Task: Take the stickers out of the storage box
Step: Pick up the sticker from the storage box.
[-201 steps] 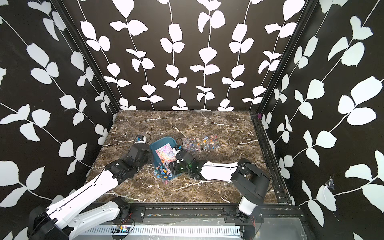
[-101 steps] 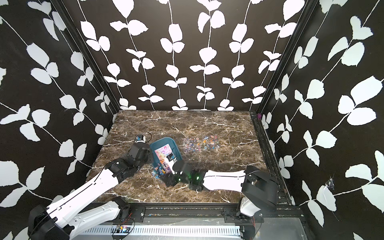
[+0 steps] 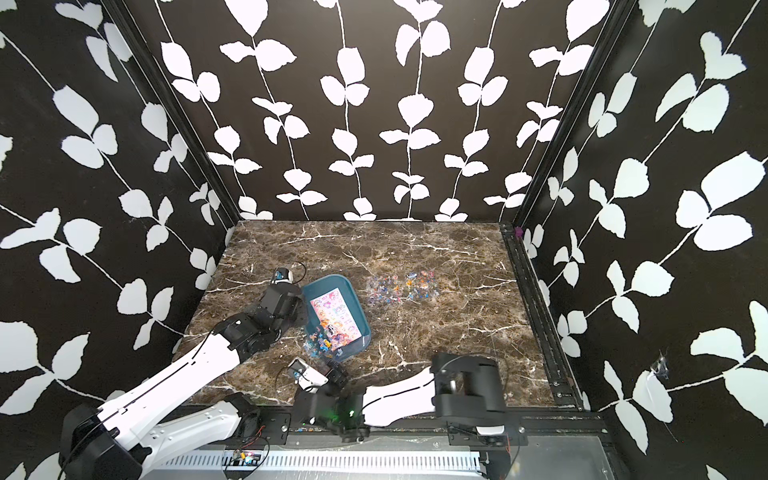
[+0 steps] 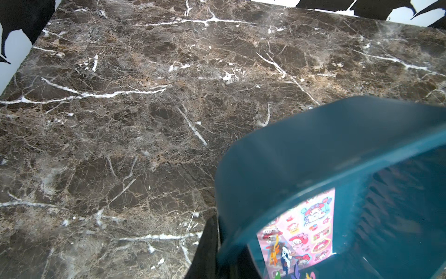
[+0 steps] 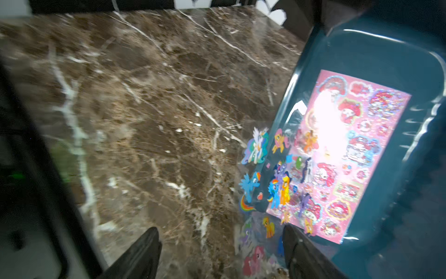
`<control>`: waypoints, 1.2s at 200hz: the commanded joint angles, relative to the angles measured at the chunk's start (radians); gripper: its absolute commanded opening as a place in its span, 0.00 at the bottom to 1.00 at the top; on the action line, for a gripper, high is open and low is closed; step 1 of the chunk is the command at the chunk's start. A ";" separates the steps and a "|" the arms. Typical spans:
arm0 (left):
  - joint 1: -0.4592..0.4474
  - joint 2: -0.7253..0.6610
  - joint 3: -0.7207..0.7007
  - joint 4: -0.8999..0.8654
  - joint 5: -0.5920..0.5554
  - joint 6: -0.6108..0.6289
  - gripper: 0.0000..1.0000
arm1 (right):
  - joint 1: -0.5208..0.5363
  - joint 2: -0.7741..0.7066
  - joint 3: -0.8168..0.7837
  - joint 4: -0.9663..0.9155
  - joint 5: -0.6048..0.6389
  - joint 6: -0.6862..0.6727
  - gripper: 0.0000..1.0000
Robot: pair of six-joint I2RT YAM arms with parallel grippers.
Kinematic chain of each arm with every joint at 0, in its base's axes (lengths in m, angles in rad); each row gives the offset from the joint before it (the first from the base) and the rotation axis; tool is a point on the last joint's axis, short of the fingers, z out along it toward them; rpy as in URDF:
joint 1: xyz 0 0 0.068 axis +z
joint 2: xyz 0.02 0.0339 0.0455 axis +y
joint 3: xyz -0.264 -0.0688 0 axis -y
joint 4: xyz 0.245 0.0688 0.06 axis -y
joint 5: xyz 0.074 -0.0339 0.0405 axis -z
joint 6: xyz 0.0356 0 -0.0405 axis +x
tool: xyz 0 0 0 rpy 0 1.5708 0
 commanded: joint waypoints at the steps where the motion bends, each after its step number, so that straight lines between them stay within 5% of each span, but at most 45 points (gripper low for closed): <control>1: 0.000 0.002 0.006 -0.060 -0.004 0.008 0.00 | -0.002 0.032 0.037 0.008 0.215 -0.005 0.78; 43: 0.000 0.002 0.008 -0.059 -0.005 0.007 0.00 | -0.011 0.100 0.080 -0.009 0.260 -0.004 0.60; 68: 0.001 0.000 0.008 -0.061 -0.006 0.010 0.00 | -0.016 0.085 0.057 0.018 0.251 0.007 0.34; 116: 0.001 -0.001 0.008 -0.064 -0.013 0.014 0.00 | -0.016 -0.004 -0.021 0.051 0.175 0.021 0.00; 180: 0.000 -0.004 0.006 -0.056 -0.018 0.014 0.00 | -0.020 -0.139 -0.118 0.093 0.097 0.055 0.00; 215: 0.001 -0.008 0.007 -0.059 -0.019 0.014 0.00 | -0.073 -0.177 -0.154 0.082 -0.044 0.123 0.00; 230: 0.001 -0.010 0.005 -0.060 -0.019 0.013 0.00 | -0.097 -0.184 -0.154 0.064 -0.099 0.155 0.34; 240: 0.000 -0.009 0.003 -0.059 -0.018 0.014 0.00 | -0.106 -0.185 -0.149 0.055 -0.125 0.168 0.48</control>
